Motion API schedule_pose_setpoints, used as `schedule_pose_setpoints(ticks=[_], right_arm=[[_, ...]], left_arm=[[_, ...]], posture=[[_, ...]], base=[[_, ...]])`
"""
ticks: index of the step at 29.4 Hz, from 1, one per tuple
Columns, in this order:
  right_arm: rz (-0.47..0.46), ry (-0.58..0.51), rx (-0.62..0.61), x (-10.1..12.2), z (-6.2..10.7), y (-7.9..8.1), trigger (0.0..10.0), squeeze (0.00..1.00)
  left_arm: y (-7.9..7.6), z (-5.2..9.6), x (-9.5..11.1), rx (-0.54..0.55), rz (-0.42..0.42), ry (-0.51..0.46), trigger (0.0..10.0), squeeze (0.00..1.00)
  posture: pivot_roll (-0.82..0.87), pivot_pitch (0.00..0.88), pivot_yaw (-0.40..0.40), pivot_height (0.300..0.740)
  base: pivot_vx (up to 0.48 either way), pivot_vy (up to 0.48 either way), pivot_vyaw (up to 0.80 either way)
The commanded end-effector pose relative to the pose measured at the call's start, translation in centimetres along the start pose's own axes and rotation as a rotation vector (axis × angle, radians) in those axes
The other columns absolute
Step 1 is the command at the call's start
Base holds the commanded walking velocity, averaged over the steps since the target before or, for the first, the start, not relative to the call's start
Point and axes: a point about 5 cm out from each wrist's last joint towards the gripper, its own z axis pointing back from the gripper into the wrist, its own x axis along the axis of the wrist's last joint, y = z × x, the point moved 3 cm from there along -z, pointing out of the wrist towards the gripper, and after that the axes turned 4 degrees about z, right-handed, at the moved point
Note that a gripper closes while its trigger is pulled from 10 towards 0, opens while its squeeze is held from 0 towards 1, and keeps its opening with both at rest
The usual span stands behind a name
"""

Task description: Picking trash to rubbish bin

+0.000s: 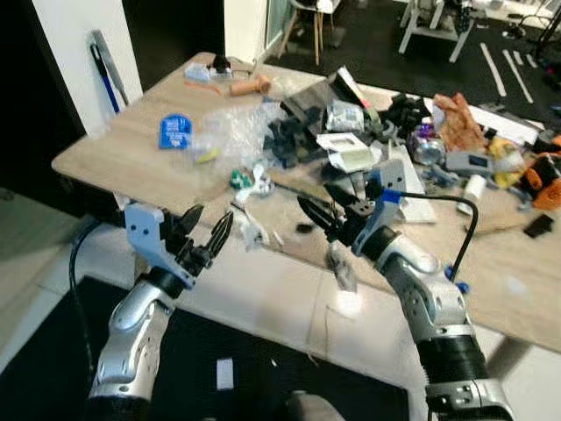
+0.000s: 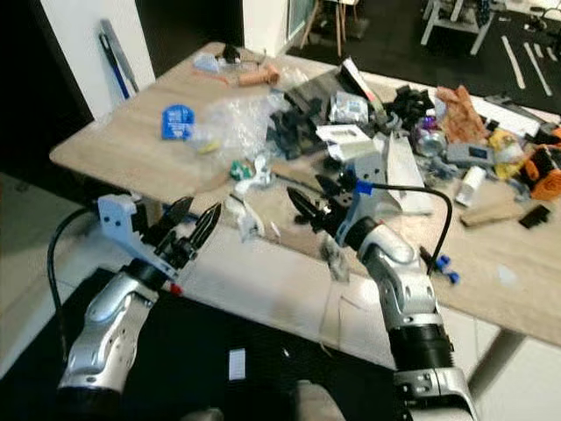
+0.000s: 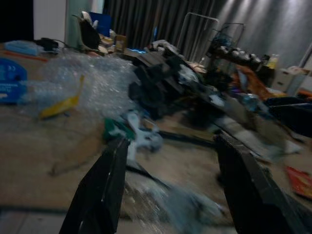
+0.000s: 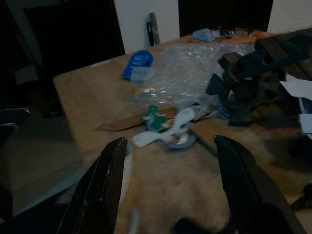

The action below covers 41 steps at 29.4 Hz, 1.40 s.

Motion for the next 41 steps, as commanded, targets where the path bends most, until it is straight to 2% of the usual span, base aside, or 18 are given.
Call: schedule_pose_setpoints(ticks=[1,4,6,9,10,11,12,13,14,15,16,22,25,26,29,38,40,41], right_arm=[[-0.002,0.014,-0.071,0.4,0.2,-1.6,10.0,0.0],[0.005,0.029,-0.135,0.4,0.4,-2.9,10.0,0.0],[0.018,0.097,-0.258,-0.3,1.3,-5.4,10.0,0.0],[0.017,0.11,-0.272,-0.6,1.5,-5.7,10.0,0.0],[0.018,0.183,-0.309,-1.4,2.2,-6.9,10.0,0.0],[0.018,0.183,-0.309,-1.4,2.2,-6.9,10.0,0.0],[0.003,0.266,-0.297,-2.1,2.9,-7.7,10.0,0.07],[-0.002,0.289,-0.283,-2.3,3.1,-7.7,10.0,0.25],[-0.002,0.289,-0.283,-2.3,3.1,-7.7,10.0,0.25],[0.005,0.305,-0.267,-2.4,3.2,-7.8,10.0,0.33],[0.004,0.325,-0.255,-2.2,3.5,-8.2,10.0,1.0],[-0.025,0.335,-0.25,-1.9,3.6,-8.5,10.0,1.0],[-0.044,0.345,-0.212,-2.0,3.4,-7.9,10.0,1.0],[-0.074,0.344,-0.104,-1.9,3.2,-6.5,10.0,1.0],[-0.096,0.352,0.021,-1.7,3.4,-5.0,10.0,1.0],[-0.024,0.509,0.17,-2.4,6.1,-4.6,10.0,1.0],[0.019,0.574,0.136,-2.9,6.8,-5.6,10.0,0.26],[0.019,0.574,0.136,-2.9,6.8,-5.6,10.0,0.26]], left_arm=[[-0.2,0.0,-0.2,-0.005,0.004,0.009,10.0,0.0],[-0.1,0.1,-0.2,-0.006,0.001,0.01,10.0,0.0],[-0.2,0.1,-0.2,-0.016,0.001,0.011,10.0,0.0],[-0.2,0.1,-0.3,-0.015,0.001,0.011,10.0,0.0],[-0.5,0.1,-0.1,-0.058,-0.018,0.013,10.0,0.0],[-0.5,0.1,-0.1,-0.058,-0.018,0.013,10.0,0.0],[-1.1,0.4,0.2,-0.124,-0.052,0.018,10.0,0.0],[-1.2,0.5,0.2,-0.141,-0.061,0.02,10.0,0.0],[-1.2,0.5,0.2,-0.141,-0.061,0.02,10.0,0.0],[-1.3,0.7,0.2,-0.157,-0.075,0.027,10.0,0.0],[-1.5,0.9,0.3,-0.197,-0.127,0.044,10.0,0.0],[-2.2,1.3,0.6,-0.305,-0.213,0.07,10.0,0.0],[-2.7,1.5,0.8,-0.357,-0.21,0.073,10.0,0.0],[-3.0,1.7,1.0,-0.411,-0.199,0.07,10.0,0.0],[-3.3,2.1,1.2,-0.461,-0.177,0.073,10.0,0.0],[-4.7,3.0,2.8,-0.598,-0.155,0.056,10.0,0.0],[-5.1,3.1,2.9,-0.639,-0.153,0.069,10.0,0.0],[-5.1,3.1,2.9,-0.639,-0.153,0.069,10.0,0.0]], posture=[[-0.09,0.0,-0.037,0.74],[-0.1,0.0,-0.036,0.74],[-0.1,0.0,-0.036,0.74],[-0.1,0.0,-0.036,0.74],[-0.1,0.0,-0.036,0.74],[-0.1,0.0,-0.036,0.74],[-0.1,0.0,-0.036,0.74],[-0.1,0.0,-0.039,0.74],[-0.1,0.0,-0.039,0.74],[-0.1,0.0,-0.042,0.74],[-0.1,0.0,-0.042,0.74],[-0.1,0.0,-0.041,0.74],[-0.1,0.0,-0.041,0.74],[-0.1,0.0,-0.041,0.74],[-0.1,0.0,-0.041,0.74],[-0.1,0.0,-0.041,0.74],[-0.11,0.0,-0.039,0.74],[-0.11,0.0,-0.039,0.74]], base=[[0.409,0.0,0.0],[0.405,0.0,0.0],[0.353,0.0,0.0],[0.334,0.0,0.0],[0.0,0.0,0.0],[0.0,0.0,0.0],[0.0,0.0,0.0],[0.0,0.0,0.0],[0.0,0.0,0.0],[0.0,0.0,0.0],[0.0,0.0,0.0],[0.0,0.0,0.0],[0.0,0.0,0.0],[0.0,0.0,0.0],[0.0,0.0,0.0],[0.0,0.0,0.0],[0.0,0.0,0.0],[0.0,0.0,0.0]])
